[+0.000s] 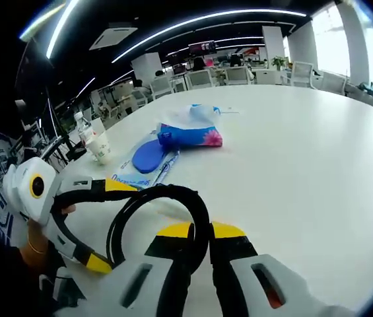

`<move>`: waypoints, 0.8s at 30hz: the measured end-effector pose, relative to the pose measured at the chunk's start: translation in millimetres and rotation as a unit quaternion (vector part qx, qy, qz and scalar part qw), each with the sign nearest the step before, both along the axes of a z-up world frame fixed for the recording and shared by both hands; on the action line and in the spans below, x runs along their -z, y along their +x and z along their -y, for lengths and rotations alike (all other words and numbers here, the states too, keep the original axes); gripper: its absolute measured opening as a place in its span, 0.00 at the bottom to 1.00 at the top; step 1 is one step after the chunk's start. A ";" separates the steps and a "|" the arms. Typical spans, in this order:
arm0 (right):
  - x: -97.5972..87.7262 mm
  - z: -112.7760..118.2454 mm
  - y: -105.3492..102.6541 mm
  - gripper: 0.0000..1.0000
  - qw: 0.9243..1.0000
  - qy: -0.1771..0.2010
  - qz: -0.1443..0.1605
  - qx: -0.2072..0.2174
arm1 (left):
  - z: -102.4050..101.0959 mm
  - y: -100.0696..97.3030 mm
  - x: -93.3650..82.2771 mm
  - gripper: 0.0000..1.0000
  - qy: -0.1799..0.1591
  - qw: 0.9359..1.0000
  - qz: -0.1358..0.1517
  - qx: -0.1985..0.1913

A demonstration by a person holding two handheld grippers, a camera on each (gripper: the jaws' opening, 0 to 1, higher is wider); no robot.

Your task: Arrange the tabletop items into an orderly group along one side of the table until the central work area is clear of visible clutter.

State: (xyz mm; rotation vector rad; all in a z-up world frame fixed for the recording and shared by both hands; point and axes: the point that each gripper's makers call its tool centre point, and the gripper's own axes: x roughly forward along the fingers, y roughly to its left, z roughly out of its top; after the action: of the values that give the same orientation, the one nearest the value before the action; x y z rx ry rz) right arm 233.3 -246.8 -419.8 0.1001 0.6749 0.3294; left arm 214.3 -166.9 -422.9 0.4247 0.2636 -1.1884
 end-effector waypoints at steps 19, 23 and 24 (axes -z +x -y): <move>25.2 -3.2 2.6 0.07 1.000 0.002 -0.030 -0.007 | -5.7 -1.8 16.4 0.66 0.022 0.999 -0.033 -0.003; 29.5 -3.5 -0.1 0.08 0.999 -0.001 -0.036 -0.009 | -6.0 -3.4 16.3 0.66 0.021 0.999 -0.035 -0.001; 29.4 -3.5 -0.1 0.08 0.999 -0.001 -0.035 -0.009 | -6.0 -3.5 16.3 0.66 0.021 0.999 -0.036 -0.001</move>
State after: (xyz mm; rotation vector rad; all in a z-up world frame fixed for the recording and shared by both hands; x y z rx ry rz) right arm 233.3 -243.3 -449.2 0.1044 0.7466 0.3429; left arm 210.9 -160.9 -439.2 0.4200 0.3515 -1.1996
